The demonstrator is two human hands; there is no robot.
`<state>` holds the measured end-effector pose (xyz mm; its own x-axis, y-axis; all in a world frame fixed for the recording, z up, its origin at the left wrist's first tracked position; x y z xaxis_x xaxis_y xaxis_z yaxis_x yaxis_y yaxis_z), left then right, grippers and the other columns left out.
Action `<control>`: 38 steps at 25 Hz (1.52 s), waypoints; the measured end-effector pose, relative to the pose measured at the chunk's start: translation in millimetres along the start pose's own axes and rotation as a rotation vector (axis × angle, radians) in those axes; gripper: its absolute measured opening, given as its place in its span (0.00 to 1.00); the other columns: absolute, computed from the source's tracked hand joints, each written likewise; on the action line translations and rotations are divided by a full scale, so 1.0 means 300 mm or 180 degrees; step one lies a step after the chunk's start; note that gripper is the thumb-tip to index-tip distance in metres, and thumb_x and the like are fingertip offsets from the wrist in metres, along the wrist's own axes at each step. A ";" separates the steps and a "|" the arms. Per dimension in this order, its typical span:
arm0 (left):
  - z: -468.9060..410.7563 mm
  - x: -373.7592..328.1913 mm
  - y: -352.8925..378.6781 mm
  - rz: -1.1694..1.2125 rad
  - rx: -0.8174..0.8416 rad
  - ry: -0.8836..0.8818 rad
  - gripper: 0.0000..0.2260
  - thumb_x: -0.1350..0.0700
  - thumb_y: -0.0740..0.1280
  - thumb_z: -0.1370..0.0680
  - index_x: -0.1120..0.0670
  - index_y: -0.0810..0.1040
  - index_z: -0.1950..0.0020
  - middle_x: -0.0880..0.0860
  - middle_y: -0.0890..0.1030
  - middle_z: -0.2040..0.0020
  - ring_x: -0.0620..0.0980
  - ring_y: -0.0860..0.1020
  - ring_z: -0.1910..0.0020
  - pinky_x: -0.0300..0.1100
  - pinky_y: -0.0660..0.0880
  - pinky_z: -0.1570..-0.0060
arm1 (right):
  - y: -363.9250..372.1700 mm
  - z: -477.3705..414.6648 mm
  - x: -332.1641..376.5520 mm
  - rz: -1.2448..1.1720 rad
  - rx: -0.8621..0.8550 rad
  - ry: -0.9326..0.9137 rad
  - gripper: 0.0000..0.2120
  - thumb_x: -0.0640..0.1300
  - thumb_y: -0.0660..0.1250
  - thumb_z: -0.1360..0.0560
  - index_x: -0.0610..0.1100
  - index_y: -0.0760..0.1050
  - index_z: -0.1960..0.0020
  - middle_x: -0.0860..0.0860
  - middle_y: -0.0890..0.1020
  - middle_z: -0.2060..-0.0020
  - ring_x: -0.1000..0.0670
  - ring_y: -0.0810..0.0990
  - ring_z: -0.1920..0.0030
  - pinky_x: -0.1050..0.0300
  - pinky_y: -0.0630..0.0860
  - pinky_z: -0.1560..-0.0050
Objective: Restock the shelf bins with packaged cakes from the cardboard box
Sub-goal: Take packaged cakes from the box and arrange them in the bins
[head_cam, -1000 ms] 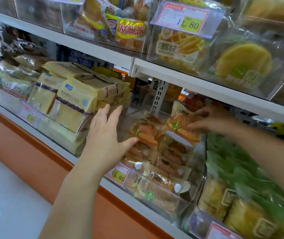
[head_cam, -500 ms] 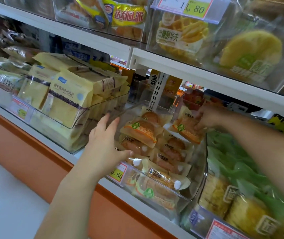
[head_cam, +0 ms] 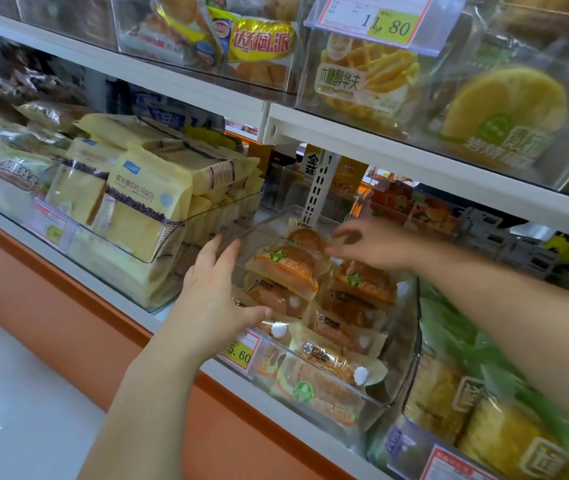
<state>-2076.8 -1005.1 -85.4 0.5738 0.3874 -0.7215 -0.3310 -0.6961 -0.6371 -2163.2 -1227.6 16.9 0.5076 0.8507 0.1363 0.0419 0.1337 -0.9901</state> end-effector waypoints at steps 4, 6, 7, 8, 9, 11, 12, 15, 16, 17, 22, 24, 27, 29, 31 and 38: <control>-0.001 0.008 0.000 0.0019 0.0016 0.0001 0.49 0.44 0.76 0.31 0.46 0.48 0.20 0.44 0.45 0.20 0.51 0.51 0.21 0.49 0.60 0.27 | 0.146 -0.053 0.117 0.0290 0.0715 0.0141 0.41 0.66 0.71 0.34 0.50 0.64 0.26 0.51 0.72 0.31 0.46 0.73 0.36 0.53 0.70 0.36; 0.000 0.015 -0.002 0.0049 0.0023 -0.0006 0.49 0.43 0.76 0.31 0.45 0.48 0.20 0.43 0.45 0.20 0.50 0.52 0.21 0.49 0.61 0.27 | 0.161 -0.069 0.114 0.0259 0.0436 0.0232 0.43 0.66 0.76 0.40 0.49 0.69 0.31 0.50 0.74 0.35 0.47 0.76 0.42 0.53 0.74 0.40; 0.001 0.016 -0.002 0.0059 0.0029 -0.0003 0.48 0.43 0.76 0.31 0.45 0.48 0.20 0.43 0.45 0.20 0.51 0.52 0.21 0.49 0.61 0.27 | 0.159 -0.068 0.110 0.0303 0.0141 0.0206 0.44 0.65 0.77 0.41 0.48 0.68 0.31 0.49 0.72 0.36 0.46 0.76 0.42 0.52 0.74 0.41; 0.001 0.018 -0.002 0.0061 0.0033 0.0000 0.48 0.42 0.75 0.30 0.44 0.48 0.20 0.43 0.45 0.20 0.51 0.52 0.21 0.49 0.61 0.27 | 0.158 -0.066 0.109 0.0438 -0.0191 0.0145 0.45 0.64 0.78 0.41 0.47 0.67 0.30 0.48 0.69 0.36 0.44 0.75 0.41 0.52 0.74 0.42; 0.001 0.018 -0.002 0.0059 0.0043 -0.0001 0.48 0.42 0.75 0.30 0.44 0.48 0.20 0.43 0.45 0.20 0.51 0.52 0.21 0.49 0.61 0.27 | 0.162 -0.067 0.111 0.0610 -0.0481 0.0064 0.44 0.62 0.78 0.39 0.47 0.65 0.30 0.46 0.67 0.35 0.43 0.74 0.39 0.51 0.73 0.42; -0.001 0.018 -0.001 0.0040 0.0070 -0.0010 0.48 0.43 0.75 0.30 0.44 0.48 0.20 0.43 0.45 0.20 0.51 0.52 0.21 0.49 0.61 0.28 | 0.184 -0.065 0.129 0.0887 -0.0792 -0.0039 0.39 0.56 0.77 0.34 0.46 0.65 0.30 0.45 0.64 0.35 0.41 0.71 0.36 0.48 0.73 0.42; -0.003 0.017 -0.002 0.0033 0.0084 -0.0012 0.48 0.43 0.76 0.30 0.45 0.48 0.20 0.44 0.45 0.20 0.51 0.53 0.21 0.50 0.62 0.27 | 0.196 -0.067 0.140 0.0925 -0.0786 -0.0005 0.36 0.54 0.77 0.33 0.45 0.65 0.31 0.44 0.63 0.34 0.40 0.70 0.35 0.47 0.73 0.41; 0.001 0.000 -0.013 -0.0065 0.0120 -0.0076 0.49 0.43 0.76 0.31 0.45 0.48 0.20 0.46 0.46 0.20 0.53 0.52 0.21 0.52 0.60 0.26 | 0.188 -0.054 0.165 0.0659 -0.0415 0.0240 0.41 0.52 0.77 0.33 0.42 0.62 0.27 0.43 0.57 0.28 0.39 0.67 0.31 0.50 0.71 0.37; 0.006 -0.011 -0.023 -0.0151 0.0104 -0.0124 0.48 0.42 0.76 0.31 0.45 0.48 0.20 0.48 0.47 0.19 0.54 0.51 0.21 0.53 0.59 0.26 | 0.157 -0.027 0.175 0.0486 -0.0331 0.0278 0.45 0.53 0.77 0.33 0.43 0.58 0.24 0.43 0.55 0.26 0.40 0.67 0.30 0.51 0.70 0.37; 0.009 -0.024 -0.035 -0.0276 0.0064 -0.0162 0.48 0.41 0.75 0.30 0.45 0.48 0.20 0.49 0.47 0.19 0.55 0.50 0.21 0.55 0.57 0.25 | 0.113 0.011 0.183 0.0307 -0.0344 0.0260 0.46 0.54 0.76 0.31 0.45 0.54 0.22 0.44 0.54 0.24 0.41 0.67 0.30 0.53 0.71 0.37; 0.086 -0.205 -0.097 -0.0853 -0.0135 0.0244 0.43 0.37 0.71 0.28 0.46 0.53 0.20 0.52 0.53 0.20 0.56 0.50 0.22 0.55 0.55 0.24 | -0.088 0.397 0.130 -0.0617 -0.0955 -0.0272 0.30 0.55 0.68 0.25 0.55 0.62 0.26 0.52 0.70 0.30 0.53 0.78 0.43 0.60 0.75 0.46; 0.178 -0.336 -0.088 -0.1006 0.0099 0.0621 0.39 0.39 0.69 0.26 0.46 0.55 0.21 0.52 0.58 0.21 0.54 0.54 0.23 0.53 0.58 0.26 | -0.099 0.614 0.064 -0.0945 -0.1031 -0.0319 0.25 0.55 0.68 0.25 0.58 0.67 0.30 0.56 0.73 0.38 0.59 0.78 0.48 0.66 0.74 0.52; 0.355 -0.510 -0.040 -0.1320 0.0872 0.1203 0.34 0.41 0.69 0.25 0.46 0.61 0.22 0.51 0.67 0.26 0.52 0.65 0.28 0.47 0.64 0.31 | -0.045 0.917 -0.076 -0.1190 -0.0743 -0.0036 0.21 0.55 0.68 0.25 0.60 0.69 0.34 0.60 0.74 0.45 0.62 0.78 0.52 0.70 0.73 0.56; 0.500 -0.600 0.040 -0.1410 0.1494 0.1453 0.31 0.41 0.69 0.25 0.45 0.65 0.25 0.50 0.72 0.30 0.51 0.71 0.32 0.43 0.68 0.36 | 0.034 1.110 -0.214 -0.1264 -0.0379 0.0302 0.19 0.55 0.69 0.26 0.58 0.71 0.36 0.60 0.77 0.46 0.59 0.79 0.52 0.63 0.76 0.52; 0.660 -0.635 0.171 -0.1413 0.2311 0.1541 0.28 0.41 0.68 0.24 0.45 0.66 0.26 0.49 0.73 0.31 0.49 0.73 0.34 0.41 0.69 0.38 | 0.165 1.271 -0.353 -0.1048 0.0342 0.0700 0.20 0.55 0.68 0.25 0.56 0.72 0.34 0.57 0.79 0.44 0.56 0.78 0.46 0.62 0.72 0.45; 1.155 -0.452 0.747 -0.2360 0.4176 0.1440 0.28 0.47 0.68 0.23 0.52 0.66 0.25 0.58 0.70 0.30 0.59 0.70 0.32 0.50 0.70 0.35 | 0.757 1.638 -0.732 -0.1022 0.2229 0.1681 0.30 0.43 0.69 0.26 0.47 0.64 0.26 0.47 0.73 0.31 0.50 0.74 0.38 0.64 0.70 0.45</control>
<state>-2488.4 -1004.2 -224.3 0.9854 0.0178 -0.1693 -0.1411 0.6417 -0.7539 -2688.1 -1134.5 -222.0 0.8943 0.4015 0.1975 -0.1931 0.7445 -0.6391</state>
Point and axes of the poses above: each hand's wrist, its own z-axis away from the middle knuckle, its own y-axis out of the palm, x = y × z, the point moved 2 cm from there along -z, towards the middle knuckle
